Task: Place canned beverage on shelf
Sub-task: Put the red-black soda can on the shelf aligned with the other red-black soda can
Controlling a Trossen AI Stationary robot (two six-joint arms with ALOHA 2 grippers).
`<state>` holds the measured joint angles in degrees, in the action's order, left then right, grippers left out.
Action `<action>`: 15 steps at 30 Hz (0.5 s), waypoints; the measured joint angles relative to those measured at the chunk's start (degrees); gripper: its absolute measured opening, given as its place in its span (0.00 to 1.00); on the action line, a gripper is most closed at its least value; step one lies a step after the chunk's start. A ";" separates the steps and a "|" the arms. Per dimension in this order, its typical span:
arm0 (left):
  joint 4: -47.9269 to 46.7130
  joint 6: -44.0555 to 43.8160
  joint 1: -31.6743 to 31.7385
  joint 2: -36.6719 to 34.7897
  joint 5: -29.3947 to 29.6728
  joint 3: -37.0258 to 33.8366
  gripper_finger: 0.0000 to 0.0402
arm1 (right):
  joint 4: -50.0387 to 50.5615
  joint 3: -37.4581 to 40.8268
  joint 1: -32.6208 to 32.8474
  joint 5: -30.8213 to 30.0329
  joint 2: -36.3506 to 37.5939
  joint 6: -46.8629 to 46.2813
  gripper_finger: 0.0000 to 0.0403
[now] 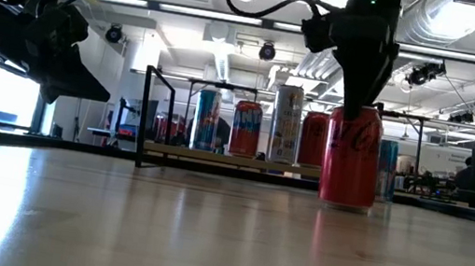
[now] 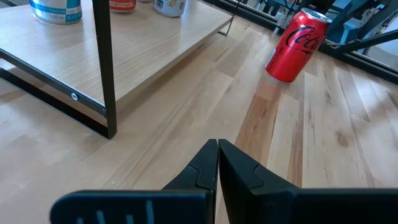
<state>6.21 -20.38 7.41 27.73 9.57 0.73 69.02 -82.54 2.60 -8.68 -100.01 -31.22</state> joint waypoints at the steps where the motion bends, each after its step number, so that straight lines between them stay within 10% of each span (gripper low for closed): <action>1: -0.02 0.02 0.01 0.00 0.02 0.00 0.01 | 0.60 -0.74 -0.10 -0.39 -0.13 0.98 0.60; 15: 0.01 0.02 -0.01 0.01 0.02 0.00 0.01 | 10.15 -13.29 -15.48 -1.98 0.20 25.06 0.58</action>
<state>6.22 -20.36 7.40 27.74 9.58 0.73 79.18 -95.83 -12.88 -10.66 -99.81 -6.17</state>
